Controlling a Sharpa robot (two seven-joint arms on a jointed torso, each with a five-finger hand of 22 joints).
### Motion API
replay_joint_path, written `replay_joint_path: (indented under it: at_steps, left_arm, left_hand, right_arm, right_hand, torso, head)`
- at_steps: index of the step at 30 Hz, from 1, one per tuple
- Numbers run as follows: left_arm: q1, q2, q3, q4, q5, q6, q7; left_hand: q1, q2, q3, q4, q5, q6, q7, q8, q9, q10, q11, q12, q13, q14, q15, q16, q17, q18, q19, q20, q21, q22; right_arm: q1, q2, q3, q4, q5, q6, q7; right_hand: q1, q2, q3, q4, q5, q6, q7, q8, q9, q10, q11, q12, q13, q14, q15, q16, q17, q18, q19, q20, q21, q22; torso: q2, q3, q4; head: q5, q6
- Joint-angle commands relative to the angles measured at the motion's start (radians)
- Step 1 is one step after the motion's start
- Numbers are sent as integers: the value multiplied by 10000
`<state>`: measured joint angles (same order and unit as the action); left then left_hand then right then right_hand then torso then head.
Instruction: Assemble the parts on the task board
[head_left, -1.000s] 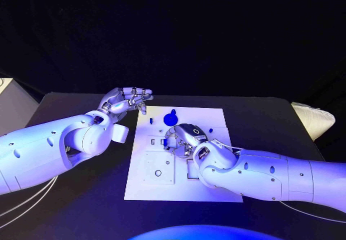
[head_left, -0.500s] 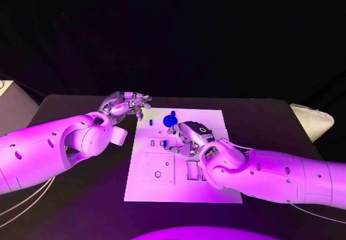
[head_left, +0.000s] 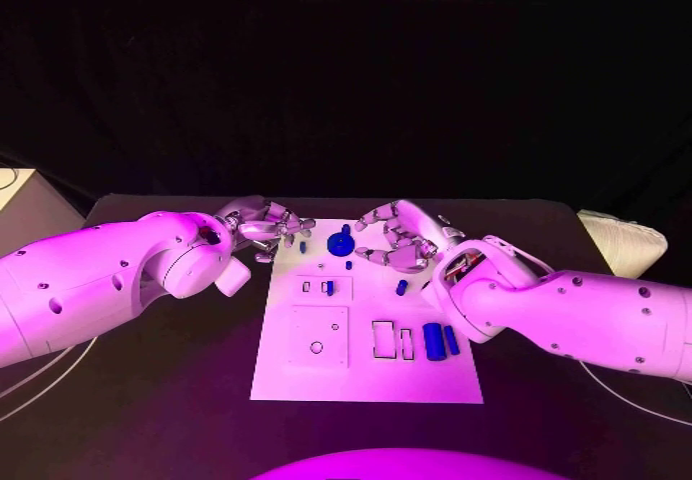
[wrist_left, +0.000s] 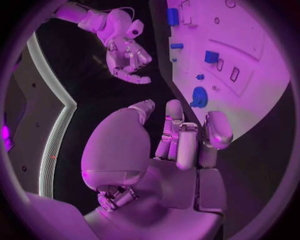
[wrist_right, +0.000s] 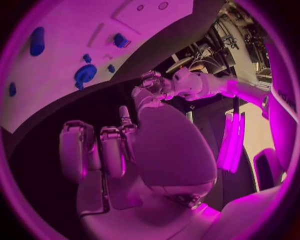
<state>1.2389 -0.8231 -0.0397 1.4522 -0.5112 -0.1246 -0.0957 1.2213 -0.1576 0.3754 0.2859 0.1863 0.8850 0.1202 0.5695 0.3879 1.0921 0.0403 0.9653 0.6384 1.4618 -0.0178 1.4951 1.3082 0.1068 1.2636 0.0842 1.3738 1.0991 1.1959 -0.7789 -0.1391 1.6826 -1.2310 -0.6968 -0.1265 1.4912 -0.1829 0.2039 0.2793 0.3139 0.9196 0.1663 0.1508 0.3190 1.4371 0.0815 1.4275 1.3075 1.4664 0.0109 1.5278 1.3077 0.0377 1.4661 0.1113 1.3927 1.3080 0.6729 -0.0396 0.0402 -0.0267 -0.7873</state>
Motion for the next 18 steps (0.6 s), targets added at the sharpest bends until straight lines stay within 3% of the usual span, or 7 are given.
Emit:
replay_joint_path:
  at_steps: [1,5,8,11,14,18]
  left_arm:
    - [168,237,9,-49,-1713,1547,-2295]
    - [338,573,3,-170,-2324,2127,-3203]
    - [433,876,-18,-301,-2712,2442,-3789]
    - [546,1245,-102,-516,-3082,2771,-4339]
    - [639,1574,-193,-734,-3474,3044,-4654]
    - [722,1907,-268,-994,-3860,3340,-4862]
  left_hand:
    - [-12,82,31,33,35,-45,-66,100,127,42,-16,101,84,159,-25,55,354,-85,74,15,70,28]
    - [-357,158,-31,59,2,-151,-63,246,355,17,-9,209,168,168,-20,54,383,-89,80,5,79,40]
    - [-775,137,-225,65,-17,-211,-68,388,574,26,-6,335,277,197,-16,70,458,-100,111,5,106,93]
    - [-1080,137,-434,68,-21,-258,-98,538,806,87,-25,517,466,247,-31,109,585,-113,154,-2,141,164]
    - [-1393,138,-676,73,-31,-339,-108,641,1005,11,-30,544,459,225,-35,92,554,-122,171,-7,161,206]
    - [-1489,194,-798,71,-28,-348,-134,758,1179,-12,-49,584,483,232,-49,98,584,-125,178,-14,172,229]
  right_arm:
    - [235,-220,26,-91,2970,100,1104]
    - [539,-368,46,-386,4391,-84,1502]
    - [741,-421,54,-653,5195,-160,1687]
    - [888,-445,58,-904,5712,-192,1820]
    - [975,-432,60,-1092,5965,-180,1874]
    - [1044,-413,60,-1243,6114,-166,1885]
  right_hand:
    - [-82,-73,198,41,53,24,-7,74,21,-267,-17,-264,1193,670,-75,-131,1162,156,36,-51,-394,1118]
    - [-241,-125,406,58,73,-47,-7,141,37,-474,-19,-481,995,616,-83,-232,972,249,-150,-64,-831,826]
    - [-308,-163,538,42,91,-105,-4,184,49,-600,-17,-609,875,583,-84,-296,859,290,-233,-67,-1038,690]
    - [-353,-201,613,32,111,-155,2,210,57,-678,-13,-685,802,567,-83,-327,807,312,-277,-68,-1156,613]
    - [-389,-241,676,23,116,-215,10,227,62,-751,-5,-753,735,546,-77,-363,743,334,-324,-65,-1277,534]
    - [-411,-259,729,15,117,-261,17,242,66,-819,2,-816,675,529,-72,-392,693,353,-362,-62,-1375,470]
  torso:
    - [-111,36,-23]
    - [-143,58,-20]
    - [-165,82,23]
    - [-172,85,31]
    - [-173,115,49]
    - [-151,119,29]
  head:
    - [37,-63]
    - [48,-132]
    - [42,-180]
    - [69,-225]
    - [74,-255]
    - [100,-284]
